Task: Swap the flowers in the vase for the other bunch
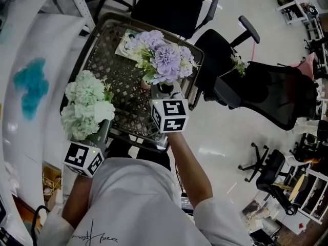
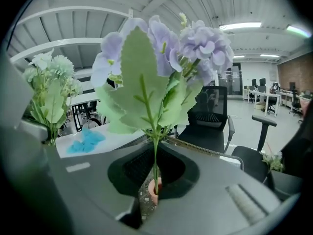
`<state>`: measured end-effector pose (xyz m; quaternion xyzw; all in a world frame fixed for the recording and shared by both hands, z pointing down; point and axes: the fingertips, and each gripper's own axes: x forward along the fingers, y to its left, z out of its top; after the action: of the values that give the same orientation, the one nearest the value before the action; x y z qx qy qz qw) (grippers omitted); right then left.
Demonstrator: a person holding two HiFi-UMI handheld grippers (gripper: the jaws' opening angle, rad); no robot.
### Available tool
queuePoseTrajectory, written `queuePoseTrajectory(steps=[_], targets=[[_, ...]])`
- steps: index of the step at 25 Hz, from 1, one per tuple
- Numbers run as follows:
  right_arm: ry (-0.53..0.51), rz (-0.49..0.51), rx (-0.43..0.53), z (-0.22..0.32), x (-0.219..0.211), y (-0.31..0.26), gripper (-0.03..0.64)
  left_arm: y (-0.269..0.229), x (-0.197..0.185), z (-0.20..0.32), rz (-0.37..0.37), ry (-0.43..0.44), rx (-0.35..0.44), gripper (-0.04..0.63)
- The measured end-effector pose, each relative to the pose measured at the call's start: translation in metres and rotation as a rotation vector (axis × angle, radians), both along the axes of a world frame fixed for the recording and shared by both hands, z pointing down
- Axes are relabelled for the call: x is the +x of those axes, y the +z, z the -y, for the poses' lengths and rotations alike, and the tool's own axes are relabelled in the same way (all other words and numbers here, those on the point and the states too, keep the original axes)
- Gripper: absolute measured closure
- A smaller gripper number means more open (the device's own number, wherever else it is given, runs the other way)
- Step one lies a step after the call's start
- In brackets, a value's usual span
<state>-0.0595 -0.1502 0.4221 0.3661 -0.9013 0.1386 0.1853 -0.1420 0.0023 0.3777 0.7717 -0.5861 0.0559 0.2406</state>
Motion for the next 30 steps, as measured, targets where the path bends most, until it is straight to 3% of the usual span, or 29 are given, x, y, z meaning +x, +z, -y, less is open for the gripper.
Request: queuePoseTrajectory(steps=[30], targets=[[0.034, 0.037, 0.099, -0.029, -0.002, -0.059, 0.6, -0.035, -0.007, -0.008, -0.022, 0.022, 0.092, 0.526]])
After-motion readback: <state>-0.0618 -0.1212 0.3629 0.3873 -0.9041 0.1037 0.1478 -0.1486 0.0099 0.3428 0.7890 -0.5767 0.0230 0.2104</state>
